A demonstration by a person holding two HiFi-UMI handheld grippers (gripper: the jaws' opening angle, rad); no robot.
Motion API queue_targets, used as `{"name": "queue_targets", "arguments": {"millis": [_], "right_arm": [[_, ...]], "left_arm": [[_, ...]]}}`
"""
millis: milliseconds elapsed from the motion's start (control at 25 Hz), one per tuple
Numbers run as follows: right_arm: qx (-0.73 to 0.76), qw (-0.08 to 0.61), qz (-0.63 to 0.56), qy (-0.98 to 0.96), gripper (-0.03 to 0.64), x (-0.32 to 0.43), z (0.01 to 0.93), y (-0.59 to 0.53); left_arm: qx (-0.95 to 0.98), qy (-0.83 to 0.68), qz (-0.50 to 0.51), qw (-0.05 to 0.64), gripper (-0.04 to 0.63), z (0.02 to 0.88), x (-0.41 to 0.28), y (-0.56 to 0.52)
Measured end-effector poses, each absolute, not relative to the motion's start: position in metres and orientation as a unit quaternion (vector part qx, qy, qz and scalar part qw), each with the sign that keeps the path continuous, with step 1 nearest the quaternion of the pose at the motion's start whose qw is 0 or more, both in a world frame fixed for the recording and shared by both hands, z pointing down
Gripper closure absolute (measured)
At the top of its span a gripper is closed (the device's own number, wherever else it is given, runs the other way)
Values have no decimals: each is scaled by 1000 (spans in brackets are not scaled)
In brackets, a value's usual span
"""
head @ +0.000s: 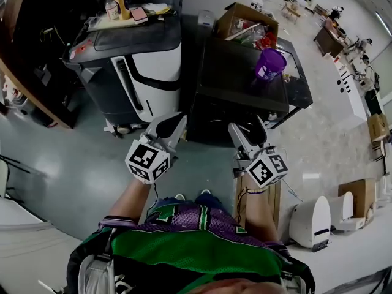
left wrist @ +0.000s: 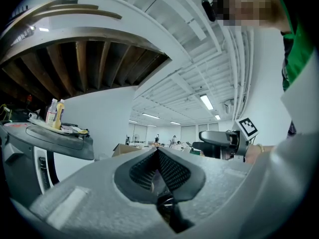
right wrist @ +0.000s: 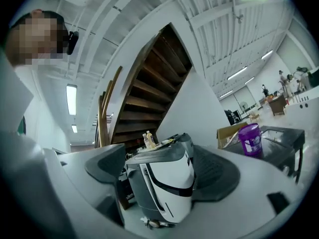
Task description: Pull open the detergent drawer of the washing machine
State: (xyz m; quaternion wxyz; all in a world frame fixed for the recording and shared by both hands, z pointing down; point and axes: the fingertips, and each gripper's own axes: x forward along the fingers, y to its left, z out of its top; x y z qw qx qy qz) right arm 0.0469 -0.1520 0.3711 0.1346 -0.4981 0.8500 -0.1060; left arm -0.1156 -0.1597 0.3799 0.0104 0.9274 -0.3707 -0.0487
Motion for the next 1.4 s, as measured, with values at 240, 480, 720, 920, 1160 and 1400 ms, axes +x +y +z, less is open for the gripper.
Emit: {"name": "queue_targets", "arguments": {"millis": [240, 480, 720, 920, 1160, 1400], "right_arm": [[-493, 127, -162, 845, 207, 44, 409, -161], [-466, 160, -240, 836, 207, 44, 449, -184], [-445, 186, -320, 815, 207, 55, 495, -216], [-423, 222, -369, 797, 207, 69, 526, -246], [-409, 238, -430, 769, 207, 81, 577, -282], [-386, 283, -481, 734, 206, 92, 624, -319]], "left_arm": [[927, -371, -45, 17, 578, 390, -114, -164], [925, -377, -38, 23, 578, 401, -112, -171], [921, -388, -34, 24, 578, 404, -101, -185], [919, -394, -29, 18, 578, 405, -81, -199], [914, -405, -21, 14, 578, 407, -63, -219], [910, -414, -9, 11, 578, 414, -48, -236]]}}
